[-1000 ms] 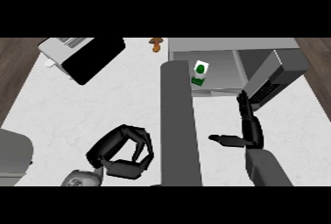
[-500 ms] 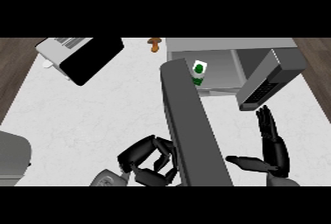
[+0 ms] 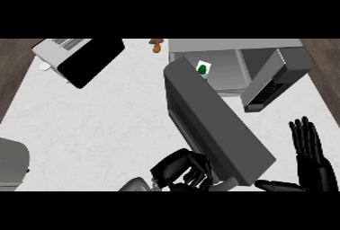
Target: Pick up the milk, place it into the microwave and close the microwave
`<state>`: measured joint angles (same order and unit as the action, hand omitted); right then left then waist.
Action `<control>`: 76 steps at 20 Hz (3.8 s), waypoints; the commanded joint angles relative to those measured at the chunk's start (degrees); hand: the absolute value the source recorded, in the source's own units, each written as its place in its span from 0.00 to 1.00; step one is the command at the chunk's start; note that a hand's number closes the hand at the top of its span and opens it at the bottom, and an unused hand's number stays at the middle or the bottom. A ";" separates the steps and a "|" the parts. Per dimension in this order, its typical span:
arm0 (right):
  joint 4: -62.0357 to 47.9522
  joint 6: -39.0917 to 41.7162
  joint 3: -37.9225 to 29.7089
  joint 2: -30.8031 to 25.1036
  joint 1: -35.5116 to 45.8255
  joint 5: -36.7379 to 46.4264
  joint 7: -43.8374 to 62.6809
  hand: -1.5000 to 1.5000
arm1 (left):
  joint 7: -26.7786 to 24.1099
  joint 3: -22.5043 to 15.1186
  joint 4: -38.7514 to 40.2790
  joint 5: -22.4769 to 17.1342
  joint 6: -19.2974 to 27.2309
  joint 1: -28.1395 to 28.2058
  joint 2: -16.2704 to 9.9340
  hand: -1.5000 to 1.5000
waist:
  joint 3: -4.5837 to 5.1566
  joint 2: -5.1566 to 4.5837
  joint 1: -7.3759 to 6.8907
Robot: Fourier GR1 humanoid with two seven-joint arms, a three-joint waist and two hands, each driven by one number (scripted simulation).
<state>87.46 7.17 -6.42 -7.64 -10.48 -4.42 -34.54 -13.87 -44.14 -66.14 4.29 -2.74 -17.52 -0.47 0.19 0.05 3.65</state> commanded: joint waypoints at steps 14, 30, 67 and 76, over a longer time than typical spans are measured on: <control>18.66 13.35 2.00 -8.13 -3.21 -10.70 11.15 0.00 | -4.60 -12.13 3.84 -23.61 27.84 -14.62 0.42 1.00 | 0.25 -1.48 5.92; 26.02 16.27 2.91 -9.83 -0.85 -19.27 16.76 0.00 | -4.75 -4.44 11.72 -39.33 34.92 -28.96 0.47 1.00 | 0.27 -3.54 12.43; 32.43 17.10 -1.01 -17.06 3.61 -31.03 25.82 0.00 | -20.18 0.90 25.32 -56.79 32.58 -37.79 0.47 1.00 | -0.01 -5.66 18.11; 32.62 16.48 -2.43 -18.42 4.20 -33.47 27.57 0.00 | -22.12 0.67 26.18 -59.12 32.59 -38.63 0.47 1.00 | -0.07 -5.61 18.16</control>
<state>120.10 23.97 -8.32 -25.59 -6.62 -36.82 -7.67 -37.39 -44.81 -44.01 -53.54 30.73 -52.25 0.00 0.10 -4.79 21.19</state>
